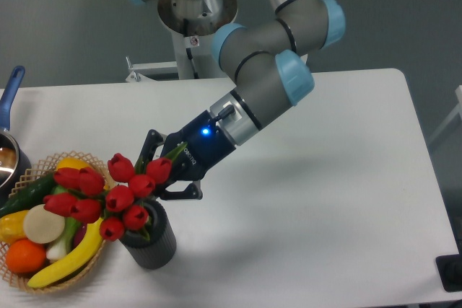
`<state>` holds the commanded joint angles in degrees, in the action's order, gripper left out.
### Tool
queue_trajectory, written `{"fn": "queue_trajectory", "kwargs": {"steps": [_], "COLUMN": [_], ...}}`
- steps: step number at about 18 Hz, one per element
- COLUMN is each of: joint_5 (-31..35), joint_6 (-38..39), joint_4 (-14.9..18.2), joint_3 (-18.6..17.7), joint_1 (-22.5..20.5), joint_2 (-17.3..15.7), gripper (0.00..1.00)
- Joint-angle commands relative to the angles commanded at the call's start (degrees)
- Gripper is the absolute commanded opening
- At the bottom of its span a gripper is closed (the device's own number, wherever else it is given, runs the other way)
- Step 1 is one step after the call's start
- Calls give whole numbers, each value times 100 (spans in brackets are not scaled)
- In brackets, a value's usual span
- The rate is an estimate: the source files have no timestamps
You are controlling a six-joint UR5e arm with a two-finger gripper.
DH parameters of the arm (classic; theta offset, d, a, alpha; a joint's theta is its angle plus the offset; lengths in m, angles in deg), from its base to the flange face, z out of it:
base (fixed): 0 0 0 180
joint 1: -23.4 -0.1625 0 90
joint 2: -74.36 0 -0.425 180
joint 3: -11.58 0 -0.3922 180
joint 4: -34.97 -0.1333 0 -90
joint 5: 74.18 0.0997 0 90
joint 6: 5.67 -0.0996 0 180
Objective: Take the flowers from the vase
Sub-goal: 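Lift the tulip bunch up out of the grey vase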
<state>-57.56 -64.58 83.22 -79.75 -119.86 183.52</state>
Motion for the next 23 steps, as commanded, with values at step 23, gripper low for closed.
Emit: {"fn": "queue_trajectory", "kwargs": {"steps": [23], "joint_5": [338], "joint_6": [1409], "joint_4": [17], "joint_3": [1397], "joint_1": [-641], "joint_2": [150], "gripper": [11]}}
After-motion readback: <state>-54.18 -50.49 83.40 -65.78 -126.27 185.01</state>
